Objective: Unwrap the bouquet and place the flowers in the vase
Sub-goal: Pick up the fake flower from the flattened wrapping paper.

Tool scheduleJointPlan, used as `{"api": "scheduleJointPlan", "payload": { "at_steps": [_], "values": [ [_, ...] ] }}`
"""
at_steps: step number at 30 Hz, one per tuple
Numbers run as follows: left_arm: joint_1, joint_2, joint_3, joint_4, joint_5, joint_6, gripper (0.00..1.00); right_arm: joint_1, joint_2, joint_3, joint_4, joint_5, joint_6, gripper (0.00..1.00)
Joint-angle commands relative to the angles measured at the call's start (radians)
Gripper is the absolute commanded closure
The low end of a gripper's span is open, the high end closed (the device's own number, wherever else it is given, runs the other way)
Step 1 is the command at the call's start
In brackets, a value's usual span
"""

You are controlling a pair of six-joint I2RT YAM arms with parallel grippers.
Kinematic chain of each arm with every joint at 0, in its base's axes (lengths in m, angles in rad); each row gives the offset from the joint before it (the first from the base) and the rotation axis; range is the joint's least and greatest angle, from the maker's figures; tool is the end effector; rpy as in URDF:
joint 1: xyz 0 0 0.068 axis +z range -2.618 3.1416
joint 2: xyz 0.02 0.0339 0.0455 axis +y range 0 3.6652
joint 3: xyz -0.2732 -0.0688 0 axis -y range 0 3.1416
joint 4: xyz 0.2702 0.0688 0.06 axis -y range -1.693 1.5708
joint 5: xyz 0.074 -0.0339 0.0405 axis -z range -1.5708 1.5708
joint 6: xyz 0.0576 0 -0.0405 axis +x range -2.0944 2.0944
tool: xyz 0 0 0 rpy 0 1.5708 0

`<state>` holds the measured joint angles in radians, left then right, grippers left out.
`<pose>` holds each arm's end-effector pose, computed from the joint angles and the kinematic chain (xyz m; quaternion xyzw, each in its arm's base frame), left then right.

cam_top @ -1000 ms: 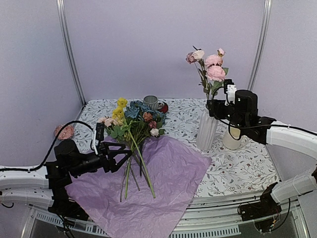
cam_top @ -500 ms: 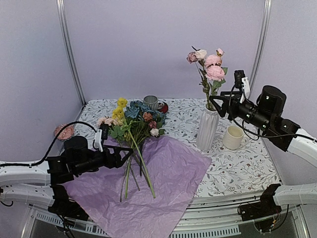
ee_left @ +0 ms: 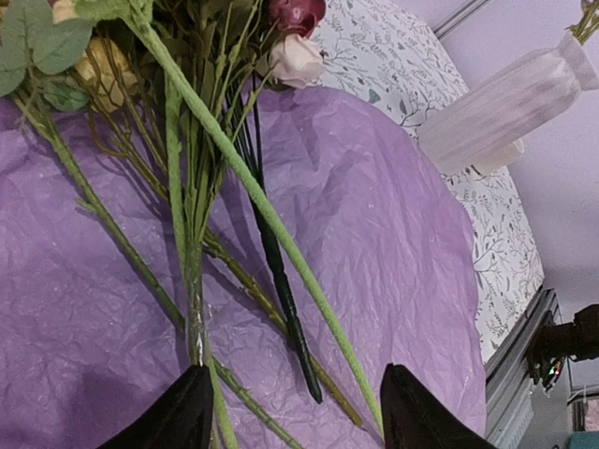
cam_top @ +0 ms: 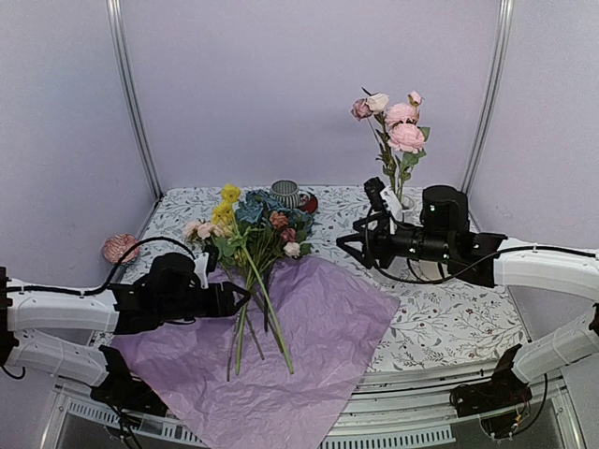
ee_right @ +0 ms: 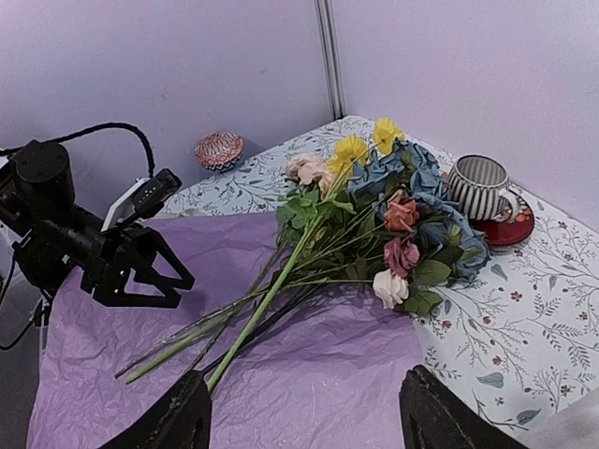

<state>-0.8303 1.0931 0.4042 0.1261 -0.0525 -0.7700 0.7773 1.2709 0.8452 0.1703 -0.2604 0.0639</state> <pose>0.1725 -0.1842 0.1605 0.0137 0.8753 -0.3304 0.3528 0.2288 0.2460 0.2848 -0.3484 0.7076 0.3413 0.5113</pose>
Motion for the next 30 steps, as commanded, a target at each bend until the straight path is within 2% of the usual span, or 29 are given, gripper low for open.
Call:
{"api": "scheduleJointPlan", "payload": {
  "at_steps": [1,5,8,11,13,17,20,30],
  "values": [
    [0.011,0.081,0.047,0.059,0.050,-0.026,0.37,0.023,0.078,-0.036,0.130,-0.010,-0.032,0.29],
    [0.012,0.163,0.092,0.065,0.072,-0.017,0.30,0.035,0.137,-0.058,0.191,0.034,-0.019,0.27],
    [0.011,0.210,0.113,0.075,0.067,-0.031,0.25,0.045,0.165,-0.136,0.336,0.083,-0.008,0.26],
    [0.012,0.246,0.124,0.097,0.054,-0.058,0.24,0.049,0.199,-0.219,0.457,0.152,0.013,0.26],
    [0.012,0.272,0.134,0.111,0.052,-0.077,0.24,0.050,0.220,-0.230,0.472,0.171,0.043,0.26],
    [0.011,0.332,0.183,0.090,0.035,-0.104,0.29,0.052,0.243,-0.226,0.484,0.177,0.051,0.25],
    [0.012,0.365,0.211,0.063,0.014,-0.118,0.38,0.053,0.247,-0.221,0.486,0.180,0.044,0.25],
    [0.012,0.422,0.243,0.060,-0.017,-0.191,0.51,0.056,0.246,-0.221,0.485,0.181,0.036,0.24]
  ]
}}
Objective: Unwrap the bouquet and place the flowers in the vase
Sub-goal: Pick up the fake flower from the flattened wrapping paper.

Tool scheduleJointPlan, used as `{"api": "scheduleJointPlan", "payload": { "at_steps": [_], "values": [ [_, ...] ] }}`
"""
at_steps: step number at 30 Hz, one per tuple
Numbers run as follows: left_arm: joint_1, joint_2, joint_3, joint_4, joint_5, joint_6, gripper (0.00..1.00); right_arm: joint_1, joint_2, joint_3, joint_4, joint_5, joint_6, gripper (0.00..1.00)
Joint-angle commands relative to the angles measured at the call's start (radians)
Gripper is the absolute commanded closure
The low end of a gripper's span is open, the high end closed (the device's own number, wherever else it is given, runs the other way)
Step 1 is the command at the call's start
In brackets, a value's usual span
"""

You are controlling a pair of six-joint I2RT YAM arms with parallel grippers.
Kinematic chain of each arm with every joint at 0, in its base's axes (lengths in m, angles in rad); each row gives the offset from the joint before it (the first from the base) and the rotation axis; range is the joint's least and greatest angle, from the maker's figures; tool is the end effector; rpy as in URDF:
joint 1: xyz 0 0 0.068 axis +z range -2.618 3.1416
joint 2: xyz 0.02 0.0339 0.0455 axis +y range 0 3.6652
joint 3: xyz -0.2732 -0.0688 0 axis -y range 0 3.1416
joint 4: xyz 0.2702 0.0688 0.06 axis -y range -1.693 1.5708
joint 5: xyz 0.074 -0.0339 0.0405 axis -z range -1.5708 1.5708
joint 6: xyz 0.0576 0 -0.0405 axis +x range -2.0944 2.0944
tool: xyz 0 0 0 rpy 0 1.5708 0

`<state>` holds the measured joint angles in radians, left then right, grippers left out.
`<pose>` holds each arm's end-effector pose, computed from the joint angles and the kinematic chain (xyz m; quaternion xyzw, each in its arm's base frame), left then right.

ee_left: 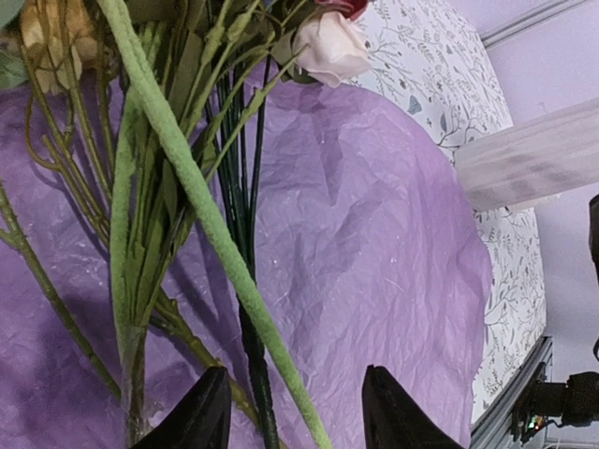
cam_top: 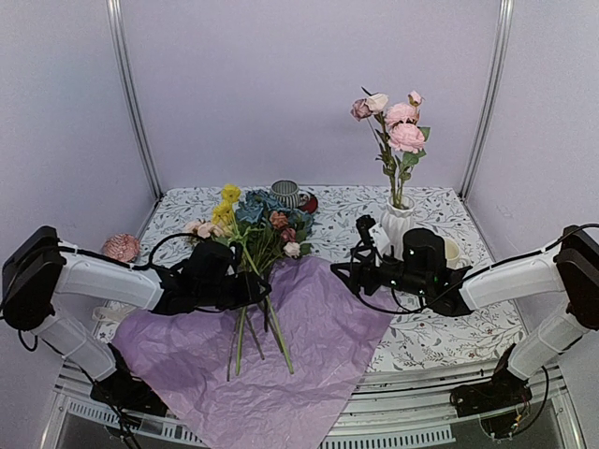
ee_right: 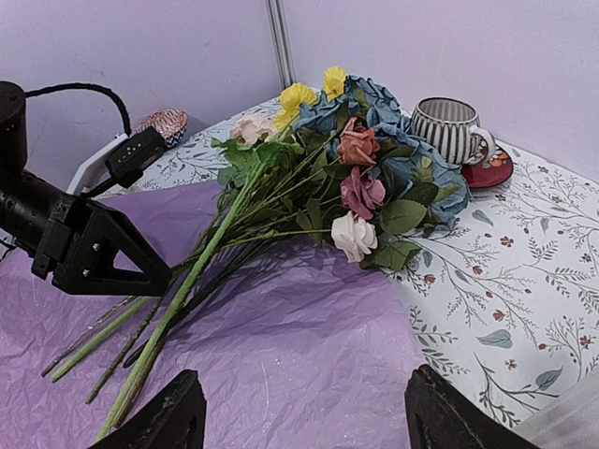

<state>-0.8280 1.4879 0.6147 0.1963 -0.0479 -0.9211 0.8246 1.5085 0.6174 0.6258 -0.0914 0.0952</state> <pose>0.2181 -0.2334 0.1348 -0.0523 0.9001 -0.3177 0.2937 0.2312 0.2578 0.1793 -0.3090 0.7315 0.3018 0.5276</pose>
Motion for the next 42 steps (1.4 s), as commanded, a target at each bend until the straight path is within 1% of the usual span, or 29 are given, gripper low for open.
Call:
{"api": "scheduleJointPlan", "payload": {
  "at_steps": [1,2,3,4,7,8,15,24,25,26,27,28,29,33,34,42],
  "values": [
    [0.009,0.034,0.038,-0.010,-0.020,-0.044,0.51,0.010,0.010,0.007,0.029,0.012,0.006,0.24],
    [0.009,0.043,0.043,-0.006,-0.014,-0.047,0.52,0.009,0.011,0.008,0.028,0.012,0.004,0.24],
    [0.010,0.050,0.047,-0.001,-0.008,-0.048,0.56,0.008,0.010,0.008,0.028,0.012,0.002,0.25],
    [0.009,0.055,0.051,0.000,-0.007,-0.052,0.58,0.010,0.010,0.009,0.028,0.013,0.002,0.24],
    [0.009,0.072,0.063,0.001,-0.011,-0.059,0.61,0.009,0.012,0.010,0.026,0.013,0.000,0.24],
    [0.011,0.078,0.067,0.003,-0.009,-0.057,0.65,0.009,0.013,0.011,0.025,0.013,0.000,0.24],
    [0.018,0.101,0.073,-0.003,-0.009,-0.068,0.65,0.009,0.020,0.017,0.017,0.016,-0.003,0.24],
    [0.023,0.147,0.087,0.015,0.006,-0.080,0.69,0.009,0.021,0.022,0.013,0.022,-0.007,0.24],
    [0.023,0.152,0.090,0.014,0.009,-0.080,0.70,0.009,0.021,0.022,0.012,0.022,-0.006,0.24],
    [0.023,0.152,0.094,0.014,0.013,-0.078,0.76,0.008,0.022,0.022,0.012,0.022,-0.008,0.24],
    [0.023,0.153,0.096,0.012,0.016,-0.076,0.78,0.008,0.022,0.022,0.012,0.024,-0.008,0.24],
    [0.024,0.145,0.098,0.014,0.020,-0.070,0.85,0.009,0.021,0.022,0.012,0.025,-0.009,0.24],
    [0.024,0.134,0.099,0.014,0.020,-0.061,0.90,0.009,0.022,0.022,0.011,0.027,-0.009,0.24],
    [0.023,0.052,0.085,-0.029,-0.029,-0.068,0.93,0.008,0.019,0.022,0.009,0.030,-0.009,0.24],
    [0.023,0.026,0.077,-0.039,-0.041,-0.069,0.97,0.009,0.019,0.022,0.009,0.031,-0.009,0.24],
    [0.023,-0.190,0.022,-0.126,-0.109,-0.063,0.99,0.009,0.019,0.025,0.006,0.030,-0.011,0.23]
  ]
}}
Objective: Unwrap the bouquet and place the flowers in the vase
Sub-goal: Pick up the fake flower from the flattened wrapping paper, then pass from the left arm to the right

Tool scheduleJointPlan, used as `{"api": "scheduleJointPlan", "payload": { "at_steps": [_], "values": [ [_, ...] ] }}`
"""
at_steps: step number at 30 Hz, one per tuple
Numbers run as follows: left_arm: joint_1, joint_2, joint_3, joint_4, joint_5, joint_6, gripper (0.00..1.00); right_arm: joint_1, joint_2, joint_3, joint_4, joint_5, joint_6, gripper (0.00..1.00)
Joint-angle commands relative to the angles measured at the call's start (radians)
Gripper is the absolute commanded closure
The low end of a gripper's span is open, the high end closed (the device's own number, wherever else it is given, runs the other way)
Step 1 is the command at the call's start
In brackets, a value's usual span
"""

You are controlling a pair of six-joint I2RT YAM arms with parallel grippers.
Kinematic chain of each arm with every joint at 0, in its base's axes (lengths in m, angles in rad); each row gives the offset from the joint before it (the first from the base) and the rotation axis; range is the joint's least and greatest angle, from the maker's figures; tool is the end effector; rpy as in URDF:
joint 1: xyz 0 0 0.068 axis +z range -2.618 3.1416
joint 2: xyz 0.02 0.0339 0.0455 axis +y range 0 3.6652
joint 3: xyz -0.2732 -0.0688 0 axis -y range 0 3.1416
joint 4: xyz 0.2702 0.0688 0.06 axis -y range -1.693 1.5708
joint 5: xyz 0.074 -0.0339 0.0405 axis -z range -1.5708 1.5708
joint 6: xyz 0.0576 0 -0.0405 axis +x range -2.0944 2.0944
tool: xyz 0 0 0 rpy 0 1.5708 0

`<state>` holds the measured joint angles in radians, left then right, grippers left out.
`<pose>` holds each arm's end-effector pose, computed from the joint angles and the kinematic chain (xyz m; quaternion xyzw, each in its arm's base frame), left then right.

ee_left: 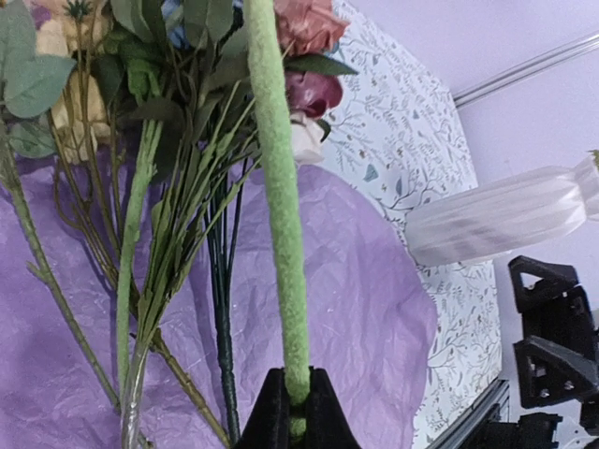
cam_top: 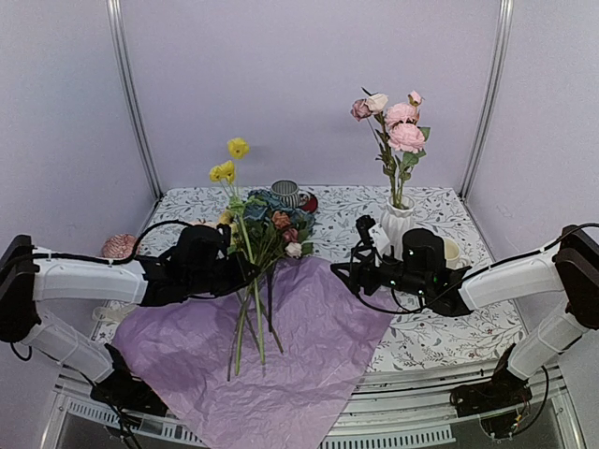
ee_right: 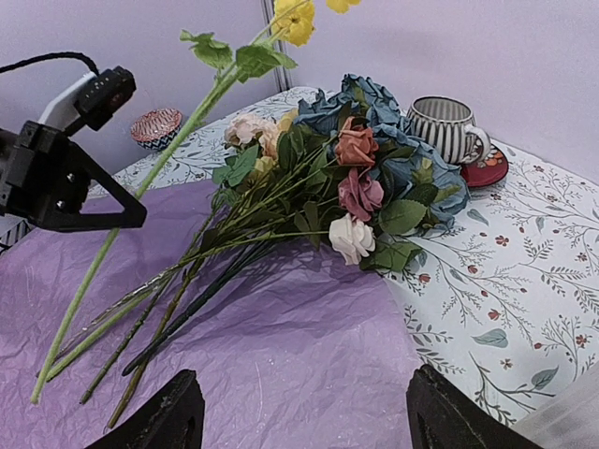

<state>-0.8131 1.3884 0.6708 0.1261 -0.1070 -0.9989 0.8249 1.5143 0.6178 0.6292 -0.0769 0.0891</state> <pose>0.2261 -0.2300 0.1765 -0.1068 0.8751 -0.3405 0.3269 0.2322 0.2578 0.1779 -0.3075 0.7329 0.2949 0.5304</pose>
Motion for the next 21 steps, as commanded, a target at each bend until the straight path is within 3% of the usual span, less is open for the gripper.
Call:
{"api": "scheduleJointPlan", "payload": {
  "at_steps": [1,5,12,21],
  "values": [
    [0.008,-0.123,-0.048,-0.058,-0.051,0.023,0.99,0.008,0.014,0.025,0.003,0.015,-0.005,0.24],
    [0.008,-0.260,-0.116,-0.036,-0.073,0.064,0.99,0.008,0.008,0.024,0.003,0.007,-0.005,0.24],
    [0.007,-0.522,-0.297,0.182,0.009,0.167,0.99,0.008,-0.017,0.010,0.004,-0.004,-0.006,0.23],
    [0.008,-0.705,-0.369,0.226,0.104,0.296,1.00,0.010,-0.040,0.006,0.001,-0.024,0.001,0.24]
  ]
}}
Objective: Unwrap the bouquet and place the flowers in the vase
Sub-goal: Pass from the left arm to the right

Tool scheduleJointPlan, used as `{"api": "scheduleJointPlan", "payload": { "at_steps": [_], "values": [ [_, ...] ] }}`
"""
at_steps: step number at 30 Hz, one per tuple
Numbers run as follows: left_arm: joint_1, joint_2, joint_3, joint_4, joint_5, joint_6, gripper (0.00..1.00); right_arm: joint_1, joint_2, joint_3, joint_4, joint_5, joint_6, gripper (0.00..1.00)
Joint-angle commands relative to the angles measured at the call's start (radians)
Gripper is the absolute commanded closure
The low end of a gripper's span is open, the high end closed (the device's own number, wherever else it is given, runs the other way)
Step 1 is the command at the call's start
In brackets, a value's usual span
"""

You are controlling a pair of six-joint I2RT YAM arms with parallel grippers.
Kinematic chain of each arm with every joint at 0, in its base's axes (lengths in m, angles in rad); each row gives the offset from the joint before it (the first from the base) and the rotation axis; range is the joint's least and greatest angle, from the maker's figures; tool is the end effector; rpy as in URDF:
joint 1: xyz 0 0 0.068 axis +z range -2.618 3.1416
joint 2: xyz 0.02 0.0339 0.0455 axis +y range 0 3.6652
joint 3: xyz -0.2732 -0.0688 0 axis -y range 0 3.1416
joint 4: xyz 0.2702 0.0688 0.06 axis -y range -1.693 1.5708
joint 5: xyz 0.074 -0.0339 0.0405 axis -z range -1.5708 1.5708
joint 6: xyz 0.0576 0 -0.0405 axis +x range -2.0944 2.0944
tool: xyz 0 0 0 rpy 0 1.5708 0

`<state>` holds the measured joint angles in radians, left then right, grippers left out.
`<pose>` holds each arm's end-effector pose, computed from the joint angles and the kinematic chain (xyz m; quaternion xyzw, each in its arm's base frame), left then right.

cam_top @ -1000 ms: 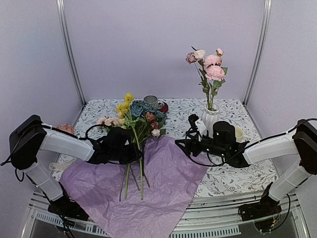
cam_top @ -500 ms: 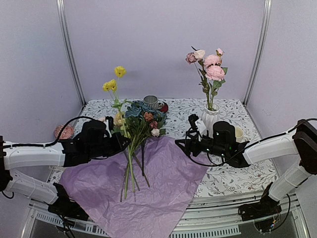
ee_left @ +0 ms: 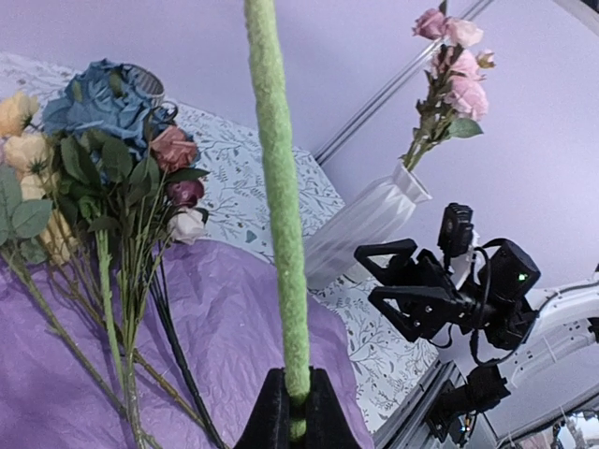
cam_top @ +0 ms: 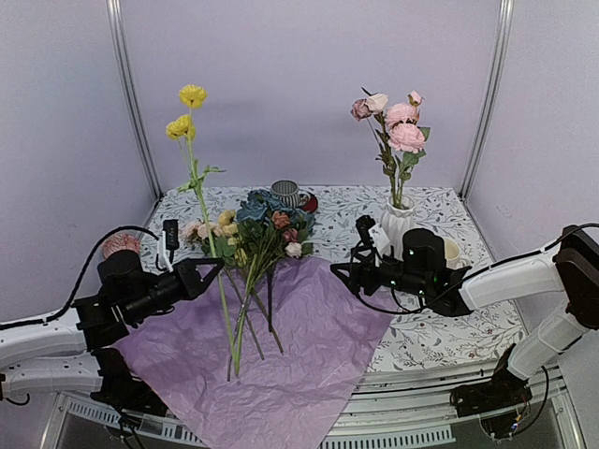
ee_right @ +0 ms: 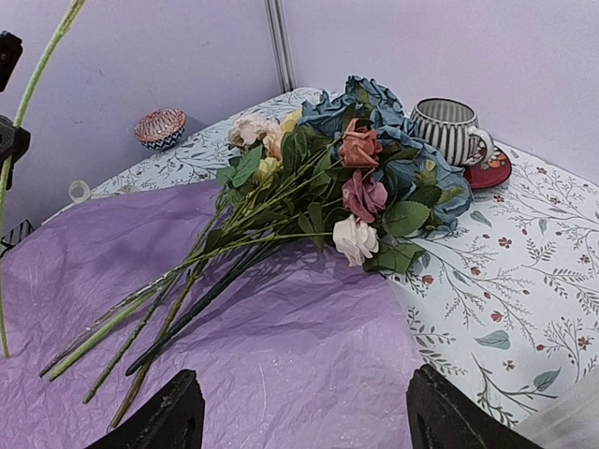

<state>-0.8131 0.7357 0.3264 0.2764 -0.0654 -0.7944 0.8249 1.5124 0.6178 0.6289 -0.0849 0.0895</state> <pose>0.1536 -0.1569 0.2269 -0.0145 0.7523 -0.4568 0.4745 0.2317 0.2580 0.1785 -0.3094 0.7315 0.2981 0.5295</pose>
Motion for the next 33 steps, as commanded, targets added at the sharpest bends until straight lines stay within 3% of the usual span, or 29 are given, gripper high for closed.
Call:
{"api": "scheduleJointPlan", "payload": {
  "at_steps": [1,8,16,26,33],
  "values": [
    [0.006,-0.065,-0.029,0.086,0.078,0.101,1.00,0.010,-0.046,0.005,0.002,-0.021,0.002,0.24],
    [-0.002,-0.063,0.004,0.092,0.197,0.174,1.00,0.016,-0.099,0.043,-0.057,-0.134,0.065,0.23],
    [-0.042,0.038,0.009,0.208,0.249,0.213,1.00,0.063,-0.098,0.163,-0.111,-0.279,0.173,0.23],
    [-0.095,0.182,0.012,0.399,0.312,0.221,1.00,0.109,-0.067,0.285,-0.137,-0.348,0.225,0.23],
    [-0.121,0.256,0.051,0.436,0.354,0.241,1.00,0.110,-0.075,0.311,-0.112,-0.390,0.262,0.24]
  ]
}}
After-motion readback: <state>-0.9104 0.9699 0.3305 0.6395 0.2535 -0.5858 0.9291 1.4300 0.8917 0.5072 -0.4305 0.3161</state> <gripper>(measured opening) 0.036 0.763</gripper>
